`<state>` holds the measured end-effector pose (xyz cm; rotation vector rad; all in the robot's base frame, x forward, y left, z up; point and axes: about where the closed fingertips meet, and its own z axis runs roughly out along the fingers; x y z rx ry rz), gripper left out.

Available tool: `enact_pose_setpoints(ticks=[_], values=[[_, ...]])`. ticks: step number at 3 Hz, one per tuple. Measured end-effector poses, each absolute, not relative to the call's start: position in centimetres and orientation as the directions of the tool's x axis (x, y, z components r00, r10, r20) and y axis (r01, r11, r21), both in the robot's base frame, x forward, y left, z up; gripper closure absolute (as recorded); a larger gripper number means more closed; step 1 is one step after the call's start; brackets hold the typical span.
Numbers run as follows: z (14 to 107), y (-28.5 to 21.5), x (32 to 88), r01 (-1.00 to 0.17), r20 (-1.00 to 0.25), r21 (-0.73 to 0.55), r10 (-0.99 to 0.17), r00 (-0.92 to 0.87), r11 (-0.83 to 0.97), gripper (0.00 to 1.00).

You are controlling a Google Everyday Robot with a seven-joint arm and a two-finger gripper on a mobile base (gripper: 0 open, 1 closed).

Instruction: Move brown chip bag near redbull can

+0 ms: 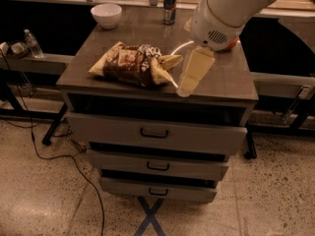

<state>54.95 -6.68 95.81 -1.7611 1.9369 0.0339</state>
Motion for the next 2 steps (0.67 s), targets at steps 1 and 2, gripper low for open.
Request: enact_pose_setpoints(ticks=[1,2], values=[[95.2,-5.3,56.2,-0.928,-0.424,-0.315,-0.904,-0.049,0.198,0.0],[93.7,-2.6,59.1,-0.916,-0.479,-0.312,-0.874,-0.076,0.251,0.0]])
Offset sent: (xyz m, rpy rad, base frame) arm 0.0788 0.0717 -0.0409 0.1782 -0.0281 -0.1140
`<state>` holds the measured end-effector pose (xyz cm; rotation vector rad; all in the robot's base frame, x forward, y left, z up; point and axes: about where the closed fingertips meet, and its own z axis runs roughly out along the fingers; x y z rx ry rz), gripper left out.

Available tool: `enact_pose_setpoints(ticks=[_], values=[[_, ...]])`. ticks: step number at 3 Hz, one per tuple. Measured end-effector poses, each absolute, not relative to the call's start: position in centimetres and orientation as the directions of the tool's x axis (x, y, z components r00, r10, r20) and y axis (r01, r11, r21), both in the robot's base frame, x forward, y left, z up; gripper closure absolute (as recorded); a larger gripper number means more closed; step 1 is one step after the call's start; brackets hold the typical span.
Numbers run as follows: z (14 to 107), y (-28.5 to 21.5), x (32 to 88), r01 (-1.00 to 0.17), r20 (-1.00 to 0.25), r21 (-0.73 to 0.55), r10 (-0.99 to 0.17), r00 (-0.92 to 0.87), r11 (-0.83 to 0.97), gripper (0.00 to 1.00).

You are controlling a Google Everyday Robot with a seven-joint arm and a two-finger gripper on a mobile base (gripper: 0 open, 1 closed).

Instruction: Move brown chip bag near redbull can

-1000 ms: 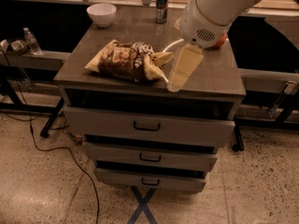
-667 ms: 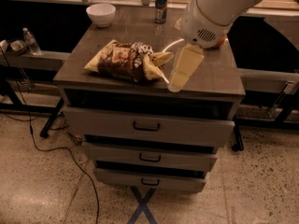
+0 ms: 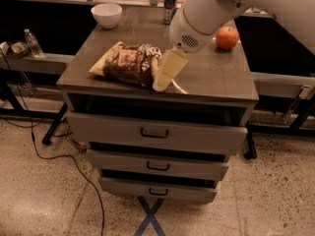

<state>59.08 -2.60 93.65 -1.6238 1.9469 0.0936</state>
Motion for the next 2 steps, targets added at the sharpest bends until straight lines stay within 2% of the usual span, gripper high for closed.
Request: enact_pose_setpoints(ticks=[2], values=[[89.8,0.7,63.6,-0.912,-0.553,-0.277,-0.826,-0.108,0.304,0.02]])
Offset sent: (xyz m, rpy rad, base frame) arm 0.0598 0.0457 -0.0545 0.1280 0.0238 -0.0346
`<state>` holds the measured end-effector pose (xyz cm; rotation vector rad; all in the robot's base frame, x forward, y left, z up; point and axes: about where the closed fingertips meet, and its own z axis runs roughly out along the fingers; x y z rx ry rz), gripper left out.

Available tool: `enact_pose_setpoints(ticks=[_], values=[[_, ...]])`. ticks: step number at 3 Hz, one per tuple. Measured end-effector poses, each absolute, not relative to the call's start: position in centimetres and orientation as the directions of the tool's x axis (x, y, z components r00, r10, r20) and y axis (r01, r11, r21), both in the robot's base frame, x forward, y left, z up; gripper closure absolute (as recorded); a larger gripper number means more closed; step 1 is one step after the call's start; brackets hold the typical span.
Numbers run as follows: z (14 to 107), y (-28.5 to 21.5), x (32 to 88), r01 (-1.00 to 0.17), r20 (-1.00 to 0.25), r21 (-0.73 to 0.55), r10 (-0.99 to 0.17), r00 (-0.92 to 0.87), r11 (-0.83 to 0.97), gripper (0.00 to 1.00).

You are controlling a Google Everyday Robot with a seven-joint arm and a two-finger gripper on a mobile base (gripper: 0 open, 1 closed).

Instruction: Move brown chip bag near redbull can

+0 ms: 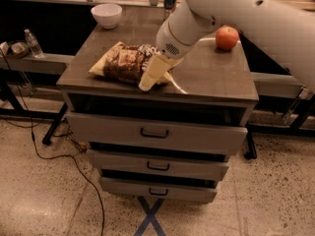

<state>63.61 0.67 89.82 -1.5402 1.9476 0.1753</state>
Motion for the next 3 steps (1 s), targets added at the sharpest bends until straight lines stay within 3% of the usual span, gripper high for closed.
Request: enact_pose_setpoints(ticks=[1,3], values=[[88.6,0.9,65.1,-0.905,-0.575,-0.272,-0.809,-0.12,0.328,0.33],[89.5,0.0,66.7,-0.881,-0.591,-0.281,-0.792,-0.153,0.38,0.79]])
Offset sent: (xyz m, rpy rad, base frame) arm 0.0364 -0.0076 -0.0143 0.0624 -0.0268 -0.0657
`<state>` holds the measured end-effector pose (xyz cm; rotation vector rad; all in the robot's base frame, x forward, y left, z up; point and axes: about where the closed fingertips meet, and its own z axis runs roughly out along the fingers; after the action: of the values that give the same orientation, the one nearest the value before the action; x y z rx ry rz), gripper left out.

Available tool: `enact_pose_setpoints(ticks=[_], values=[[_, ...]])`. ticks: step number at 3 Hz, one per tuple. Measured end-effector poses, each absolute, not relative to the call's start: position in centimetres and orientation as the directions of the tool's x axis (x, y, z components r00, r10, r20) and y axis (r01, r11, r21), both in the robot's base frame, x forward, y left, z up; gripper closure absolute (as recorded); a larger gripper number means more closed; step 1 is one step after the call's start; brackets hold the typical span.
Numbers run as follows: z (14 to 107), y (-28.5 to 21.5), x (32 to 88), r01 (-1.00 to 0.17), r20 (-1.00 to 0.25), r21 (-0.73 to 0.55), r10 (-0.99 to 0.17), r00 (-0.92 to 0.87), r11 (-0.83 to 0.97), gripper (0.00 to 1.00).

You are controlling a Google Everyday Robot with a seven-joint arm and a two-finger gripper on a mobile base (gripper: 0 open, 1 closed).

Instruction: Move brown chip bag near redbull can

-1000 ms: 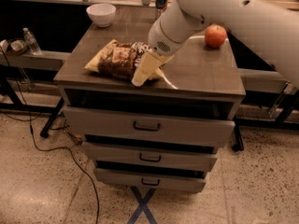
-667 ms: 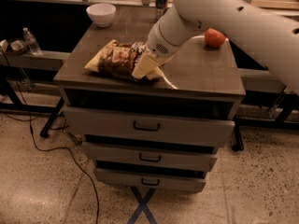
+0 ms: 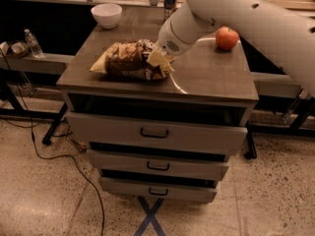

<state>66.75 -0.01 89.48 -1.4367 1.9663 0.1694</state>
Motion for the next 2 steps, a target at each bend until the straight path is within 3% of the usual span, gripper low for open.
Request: enact_pose_setpoints(ticks=[1,2], values=[[91.9,-1.2,67.3,-0.852,-0.601,-0.303,-0.78,-0.177,0.427,0.99],[97.8,-2.8,68.1,-0.799,-0.623,-0.378,-0.767,-0.154,0.468,1.0]])
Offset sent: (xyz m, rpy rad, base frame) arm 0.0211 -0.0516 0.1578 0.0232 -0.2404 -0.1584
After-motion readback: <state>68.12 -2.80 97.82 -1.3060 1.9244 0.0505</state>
